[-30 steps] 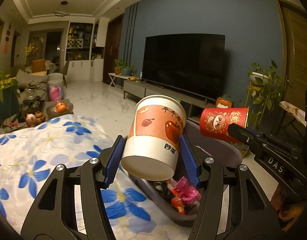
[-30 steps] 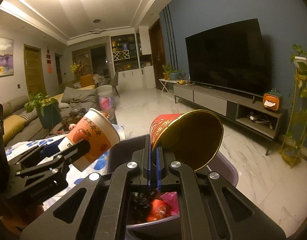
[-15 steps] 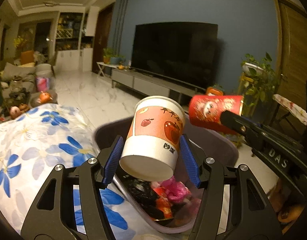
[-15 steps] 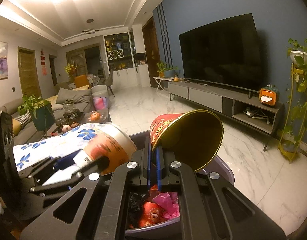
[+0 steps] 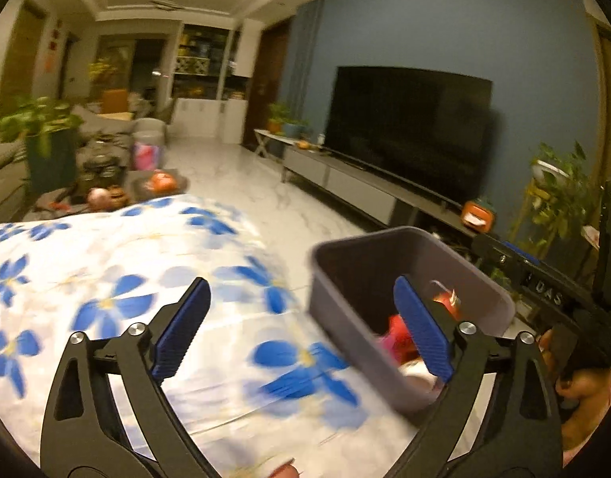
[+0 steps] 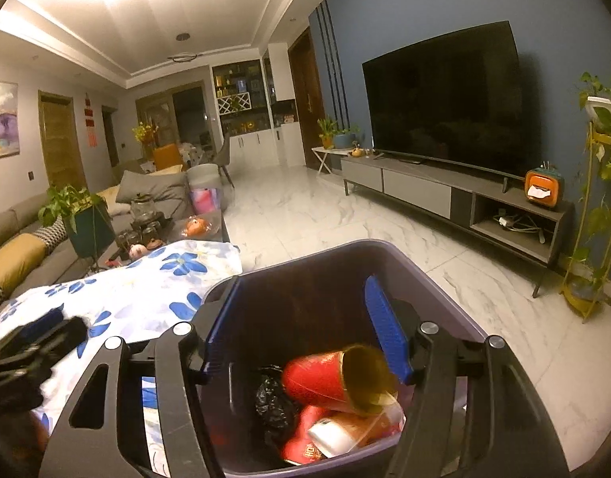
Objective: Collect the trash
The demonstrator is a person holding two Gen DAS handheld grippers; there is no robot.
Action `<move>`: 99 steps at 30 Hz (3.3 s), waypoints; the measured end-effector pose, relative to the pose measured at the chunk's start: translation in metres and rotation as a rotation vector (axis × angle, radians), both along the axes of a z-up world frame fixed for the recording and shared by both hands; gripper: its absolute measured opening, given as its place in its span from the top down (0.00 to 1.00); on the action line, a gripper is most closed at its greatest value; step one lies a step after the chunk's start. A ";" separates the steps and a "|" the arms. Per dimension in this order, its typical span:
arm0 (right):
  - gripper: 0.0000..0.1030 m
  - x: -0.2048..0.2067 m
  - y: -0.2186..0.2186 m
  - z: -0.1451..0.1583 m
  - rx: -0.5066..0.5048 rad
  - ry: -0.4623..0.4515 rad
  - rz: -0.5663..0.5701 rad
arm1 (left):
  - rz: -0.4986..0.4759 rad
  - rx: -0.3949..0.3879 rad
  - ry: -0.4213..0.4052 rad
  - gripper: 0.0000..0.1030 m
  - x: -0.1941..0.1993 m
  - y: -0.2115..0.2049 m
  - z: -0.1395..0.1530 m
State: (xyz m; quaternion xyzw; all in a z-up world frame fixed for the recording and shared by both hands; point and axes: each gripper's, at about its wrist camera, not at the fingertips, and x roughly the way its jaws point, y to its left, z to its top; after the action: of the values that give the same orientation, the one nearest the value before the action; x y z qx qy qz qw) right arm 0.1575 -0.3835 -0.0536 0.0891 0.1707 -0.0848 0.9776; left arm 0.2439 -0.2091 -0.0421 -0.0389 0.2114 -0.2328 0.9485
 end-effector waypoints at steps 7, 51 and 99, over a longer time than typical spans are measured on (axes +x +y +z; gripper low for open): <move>0.14 -0.032 0.031 0.012 -0.070 -0.046 -0.043 | 0.131 0.090 -0.012 0.06 -0.029 0.050 0.003; 0.05 -0.225 0.226 0.027 -0.222 -0.109 0.033 | 0.418 0.066 -0.063 0.06 -0.245 0.205 0.037; 0.05 -0.230 0.230 0.029 -0.211 -0.126 0.029 | 0.405 0.050 -0.086 0.06 -0.256 0.202 0.046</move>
State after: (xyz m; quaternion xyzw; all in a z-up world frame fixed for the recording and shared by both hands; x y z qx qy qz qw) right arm -0.0730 -0.1531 -0.0248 -0.0115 0.1002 -0.0821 0.9915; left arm -0.0118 -0.0075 0.0034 -0.0471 0.1642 -0.0335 0.9847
